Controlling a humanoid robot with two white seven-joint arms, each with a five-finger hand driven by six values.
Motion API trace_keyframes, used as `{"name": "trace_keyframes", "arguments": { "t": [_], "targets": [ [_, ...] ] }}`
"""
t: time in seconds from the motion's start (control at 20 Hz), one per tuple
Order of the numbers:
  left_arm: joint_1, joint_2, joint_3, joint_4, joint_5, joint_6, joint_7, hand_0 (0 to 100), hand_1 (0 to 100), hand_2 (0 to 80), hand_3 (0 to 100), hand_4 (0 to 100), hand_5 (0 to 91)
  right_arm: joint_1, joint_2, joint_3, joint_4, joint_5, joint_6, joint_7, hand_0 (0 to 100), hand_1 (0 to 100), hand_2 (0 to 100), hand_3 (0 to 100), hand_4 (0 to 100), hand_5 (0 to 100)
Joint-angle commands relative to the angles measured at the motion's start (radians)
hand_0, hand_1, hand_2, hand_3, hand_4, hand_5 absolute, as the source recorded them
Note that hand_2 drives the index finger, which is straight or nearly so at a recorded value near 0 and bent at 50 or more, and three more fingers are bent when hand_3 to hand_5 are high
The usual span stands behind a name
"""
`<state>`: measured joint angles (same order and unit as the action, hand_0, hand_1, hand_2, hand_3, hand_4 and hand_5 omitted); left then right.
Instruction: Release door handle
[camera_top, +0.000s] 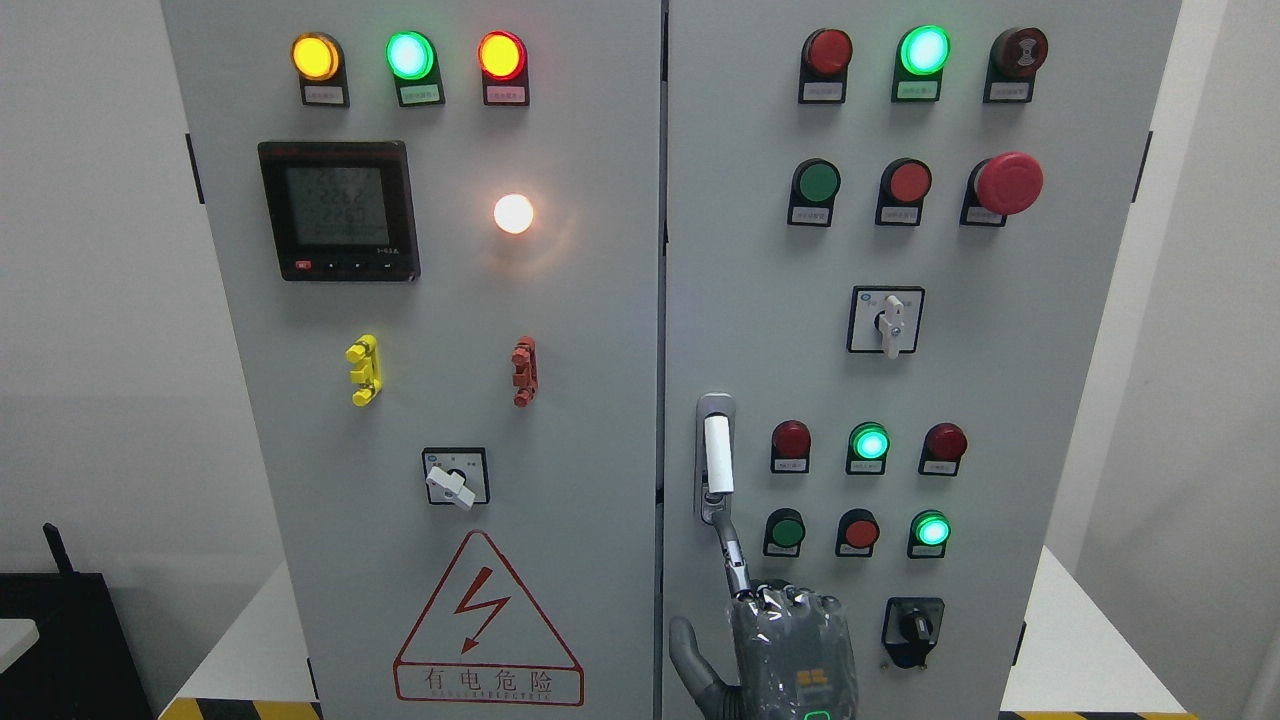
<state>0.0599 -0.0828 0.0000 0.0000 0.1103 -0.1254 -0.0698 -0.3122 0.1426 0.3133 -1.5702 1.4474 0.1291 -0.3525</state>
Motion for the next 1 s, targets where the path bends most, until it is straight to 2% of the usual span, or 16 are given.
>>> {"name": "trace_keyframes", "arguments": {
  "t": [0.0,0.25,0.4,0.6,0.65,0.7,0.75,0.9,0.95],
  "targets": [
    [0.000,0.000,-0.012,-0.015,-0.001,0.000,0.001,12,39,0.0,0,0,0.0,0.007,0.000,0.000,-0.022,-0.002,-0.008,-0.005,43,37,8,100,100,100],
    [0.000,0.000,-0.012,-0.015,0.000,0.000,0.001,12,39,0.0,0,0,0.0,0.024,0.000,-0.002,-0.053,-0.009,-0.022,-0.008,46,38,13,100,100,99],
    [0.000,0.000,-0.012,-0.015,0.000,0.000,0.001,12,39,0.0,0,0,0.0,0.036,0.000,-0.002,-0.068,-0.059,-0.040,-0.046,49,39,20,100,97,98],
    [0.000,0.000,-0.012,-0.015,0.000,0.000,0.001,12,39,0.0,0,0,0.0,0.042,0.002,-0.006,-0.086,-0.102,-0.066,-0.052,51,40,45,100,90,95],
    [0.000,0.000,-0.012,-0.015,0.000,0.000,0.001,12,39,0.0,0,0,0.0,0.042,0.002,-0.013,-0.091,-0.105,-0.066,-0.051,52,40,52,100,89,95],
    [0.000,0.000,-0.012,-0.015,0.000,0.000,0.001,12,39,0.0,0,0,0.0,0.042,0.002,-0.019,-0.093,-0.105,-0.068,-0.051,53,39,55,100,89,94],
    [0.000,0.000,-0.012,-0.015,0.000,0.000,0.001,12,39,0.0,0,0,0.0,0.045,0.002,-0.019,-0.093,-0.113,-0.071,-0.049,55,38,63,100,89,94],
    [0.000,0.000,-0.012,-0.015,0.000,0.000,0.001,12,39,0.0,0,0,0.0,0.045,0.002,-0.017,-0.093,-0.200,-0.072,-0.042,57,34,80,100,94,96],
    [0.000,0.000,-0.012,-0.015,0.000,0.000,0.001,12,39,0.0,0,0,0.0,0.044,0.002,-0.017,-0.093,-0.203,-0.072,-0.040,54,33,85,100,99,96]
  ]
}}
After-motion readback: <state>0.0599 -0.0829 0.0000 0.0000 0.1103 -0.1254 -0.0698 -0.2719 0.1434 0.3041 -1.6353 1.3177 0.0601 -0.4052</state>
